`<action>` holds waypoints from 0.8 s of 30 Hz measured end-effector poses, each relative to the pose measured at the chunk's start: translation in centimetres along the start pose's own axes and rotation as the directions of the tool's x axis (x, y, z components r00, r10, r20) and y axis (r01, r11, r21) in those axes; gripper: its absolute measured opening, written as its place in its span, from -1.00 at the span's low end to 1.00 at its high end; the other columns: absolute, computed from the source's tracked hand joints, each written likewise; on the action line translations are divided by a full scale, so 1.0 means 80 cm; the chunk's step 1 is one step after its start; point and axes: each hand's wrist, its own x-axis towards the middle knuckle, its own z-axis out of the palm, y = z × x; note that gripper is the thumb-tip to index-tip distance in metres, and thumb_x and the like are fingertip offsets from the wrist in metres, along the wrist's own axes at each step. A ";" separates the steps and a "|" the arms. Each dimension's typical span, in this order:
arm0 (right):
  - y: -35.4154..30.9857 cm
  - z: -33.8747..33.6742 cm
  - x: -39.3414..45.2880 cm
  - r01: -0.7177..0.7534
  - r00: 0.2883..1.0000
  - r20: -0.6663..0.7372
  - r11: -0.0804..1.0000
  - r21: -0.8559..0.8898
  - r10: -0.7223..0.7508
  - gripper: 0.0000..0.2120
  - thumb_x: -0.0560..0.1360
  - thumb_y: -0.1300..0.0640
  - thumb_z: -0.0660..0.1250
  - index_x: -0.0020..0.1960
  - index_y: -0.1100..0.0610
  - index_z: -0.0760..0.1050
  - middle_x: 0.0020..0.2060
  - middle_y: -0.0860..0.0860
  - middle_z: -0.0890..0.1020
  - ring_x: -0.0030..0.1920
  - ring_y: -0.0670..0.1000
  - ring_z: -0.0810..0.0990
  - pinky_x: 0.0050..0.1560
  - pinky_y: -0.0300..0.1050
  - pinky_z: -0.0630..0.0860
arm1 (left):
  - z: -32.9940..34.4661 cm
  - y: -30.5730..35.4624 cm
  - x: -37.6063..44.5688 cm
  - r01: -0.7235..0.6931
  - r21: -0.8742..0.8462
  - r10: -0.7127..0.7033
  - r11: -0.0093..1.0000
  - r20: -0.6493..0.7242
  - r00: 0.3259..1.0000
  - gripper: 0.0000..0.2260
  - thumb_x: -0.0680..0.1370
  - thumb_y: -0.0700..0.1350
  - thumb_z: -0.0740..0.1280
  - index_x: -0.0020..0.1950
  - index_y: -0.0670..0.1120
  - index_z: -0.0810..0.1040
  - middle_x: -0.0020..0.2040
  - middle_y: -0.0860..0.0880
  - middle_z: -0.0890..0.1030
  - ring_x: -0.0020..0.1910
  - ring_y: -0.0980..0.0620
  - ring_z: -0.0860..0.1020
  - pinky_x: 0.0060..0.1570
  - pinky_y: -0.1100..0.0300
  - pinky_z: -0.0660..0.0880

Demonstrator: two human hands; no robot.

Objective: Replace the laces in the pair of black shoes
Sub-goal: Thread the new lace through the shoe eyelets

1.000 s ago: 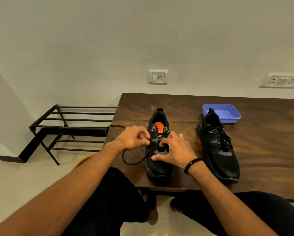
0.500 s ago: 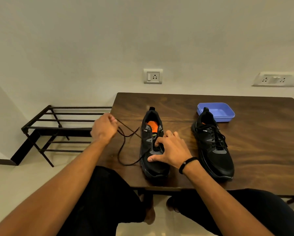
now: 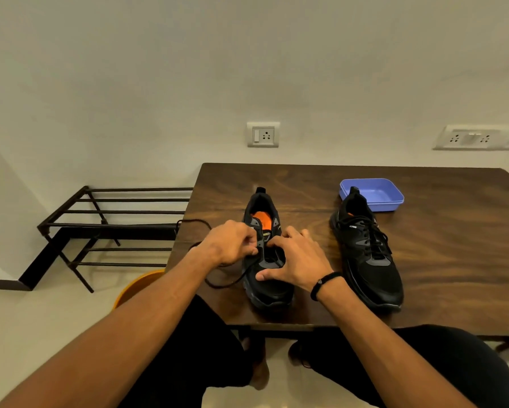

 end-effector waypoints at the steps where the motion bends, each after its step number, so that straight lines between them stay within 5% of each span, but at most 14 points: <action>1: 0.002 -0.001 0.001 -0.007 1.000 0.002 1.000 0.006 0.007 -0.20 0.24 -0.55 0.43 0.35 -0.16 0.49 0.17 -0.08 0.44 0.20 0.08 0.36 0.16 0.12 0.51 | -0.003 -0.004 0.003 0.044 0.010 -0.044 0.999 -0.031 0.999 -0.87 0.56 0.07 0.44 -0.14 0.09 0.58 -0.15 0.12 0.64 -0.09 0.10 0.61 0.03 -0.03 0.60; 4: 0.004 -0.003 0.003 -0.011 1.000 0.006 1.000 0.001 0.011 -0.21 0.22 -0.55 0.44 0.33 -0.16 0.51 0.17 -0.09 0.46 0.21 0.08 0.37 0.17 0.12 0.50 | -0.014 -0.033 -0.003 0.301 -0.030 -0.299 0.953 -0.234 0.925 -0.83 0.60 0.11 0.38 -0.14 0.09 0.55 -0.12 0.09 0.63 -0.03 0.02 0.62 0.04 0.01 0.58; 8: 0.002 -0.007 0.005 -0.010 1.000 0.017 1.000 0.008 0.010 -0.19 0.20 -0.55 0.46 0.32 -0.15 0.53 0.16 -0.11 0.47 0.21 0.07 0.37 0.18 0.12 0.47 | -0.022 -0.076 -0.023 0.596 -0.189 -0.618 0.780 -0.379 0.689 -0.89 0.58 0.06 0.39 -0.06 0.05 0.61 0.00 -0.08 0.65 0.09 -0.17 0.61 0.06 -0.01 0.49; 11: 0.004 -0.007 0.006 -0.011 1.000 0.016 1.000 0.025 0.011 -0.17 0.18 -0.54 0.48 0.33 -0.15 0.54 0.15 -0.11 0.48 0.19 0.06 0.40 0.18 0.10 0.50 | -0.018 -0.084 -0.025 0.588 -0.113 -0.593 0.801 -0.285 0.753 -0.89 0.55 0.06 0.42 -0.02 0.05 0.64 0.06 -0.09 0.68 0.11 -0.15 0.62 0.16 -0.04 0.56; 16: 0.005 -0.006 0.004 -0.016 1.000 0.010 0.999 0.033 0.016 -0.15 0.17 -0.55 0.48 0.35 -0.16 0.53 0.16 -0.11 0.49 0.18 0.05 0.40 0.17 0.09 0.51 | -0.015 -0.051 -0.015 0.127 -0.128 -0.145 0.984 -0.151 0.978 -0.69 0.44 0.07 0.59 0.12 0.08 0.61 0.07 0.12 0.61 0.09 0.13 0.56 0.21 0.13 0.50; 20: 0.002 -0.005 0.002 -0.026 1.000 0.010 0.999 0.026 0.026 -0.16 0.19 -0.53 0.48 0.37 -0.16 0.51 0.19 -0.11 0.48 0.20 0.05 0.40 0.19 0.10 0.50 | -0.005 -0.023 -0.014 -0.069 -0.087 0.069 0.994 -0.010 0.998 -0.80 0.49 0.04 0.55 0.06 0.05 0.66 -0.04 0.18 0.61 -0.04 0.27 0.53 -0.03 0.44 0.39; 24: 0.002 -0.006 0.000 -0.043 0.999 0.000 0.999 0.013 0.043 -0.16 0.19 -0.54 0.47 0.36 -0.18 0.50 0.18 -0.12 0.49 0.20 0.05 0.40 0.17 0.11 0.49 | 0.002 -0.005 -0.004 -0.057 -0.047 0.057 0.997 0.005 0.998 -0.92 0.56 -0.06 0.48 -0.11 0.04 0.61 -0.12 0.08 0.64 -0.11 0.14 0.58 0.00 0.13 0.56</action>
